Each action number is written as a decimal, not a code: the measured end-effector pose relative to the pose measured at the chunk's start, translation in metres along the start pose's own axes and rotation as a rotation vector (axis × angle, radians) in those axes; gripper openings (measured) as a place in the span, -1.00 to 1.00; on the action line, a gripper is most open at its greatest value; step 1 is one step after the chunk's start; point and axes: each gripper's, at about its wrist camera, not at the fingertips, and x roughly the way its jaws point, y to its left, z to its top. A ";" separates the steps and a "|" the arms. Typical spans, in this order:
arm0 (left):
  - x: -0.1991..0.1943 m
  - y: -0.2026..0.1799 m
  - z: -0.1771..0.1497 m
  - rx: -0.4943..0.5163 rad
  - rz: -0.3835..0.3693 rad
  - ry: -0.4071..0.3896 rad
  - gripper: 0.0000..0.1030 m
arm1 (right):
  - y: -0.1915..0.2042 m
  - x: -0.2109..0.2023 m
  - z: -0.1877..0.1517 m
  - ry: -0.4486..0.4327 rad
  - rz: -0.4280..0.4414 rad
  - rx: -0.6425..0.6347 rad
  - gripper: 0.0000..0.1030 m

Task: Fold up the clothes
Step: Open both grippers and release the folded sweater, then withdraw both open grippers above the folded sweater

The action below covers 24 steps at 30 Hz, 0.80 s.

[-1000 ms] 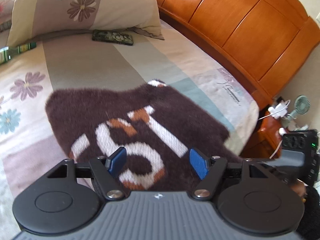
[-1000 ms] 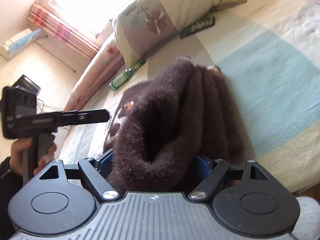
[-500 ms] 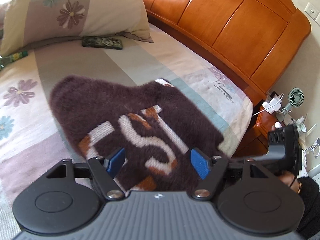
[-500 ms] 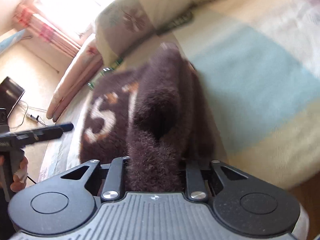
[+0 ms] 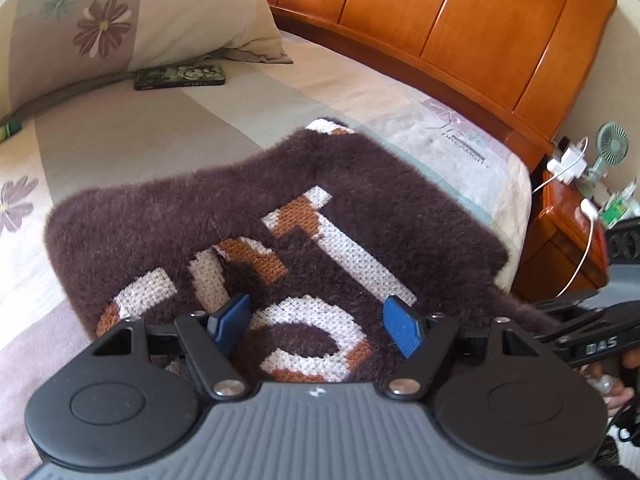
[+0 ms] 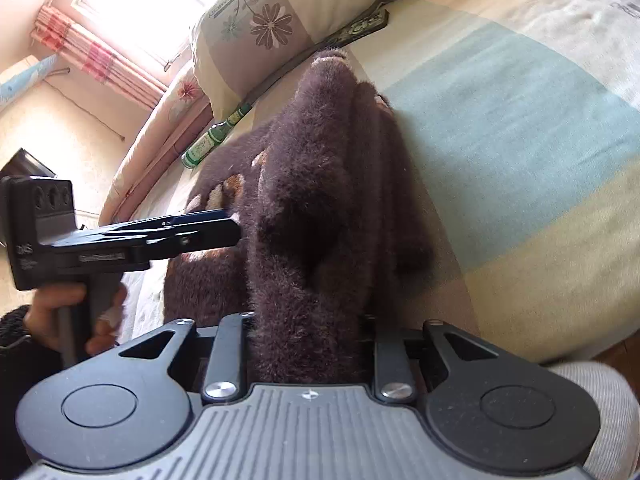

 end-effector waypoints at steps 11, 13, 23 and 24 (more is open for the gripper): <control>-0.003 0.034 0.009 -0.203 -0.143 0.027 0.48 | 0.108 -0.047 0.041 -0.191 -0.184 -0.557 0.04; -0.002 0.035 0.010 -0.208 -0.153 0.029 0.48 | 0.120 -0.045 0.051 -0.204 -0.144 -0.587 0.05; 0.002 0.043 0.014 -0.214 -0.208 0.038 0.48 | 0.046 0.036 0.047 0.013 -0.178 -0.541 0.02; 0.002 0.043 0.014 -0.208 -0.208 0.038 0.48 | 0.045 0.033 0.047 0.010 -0.171 -0.530 0.02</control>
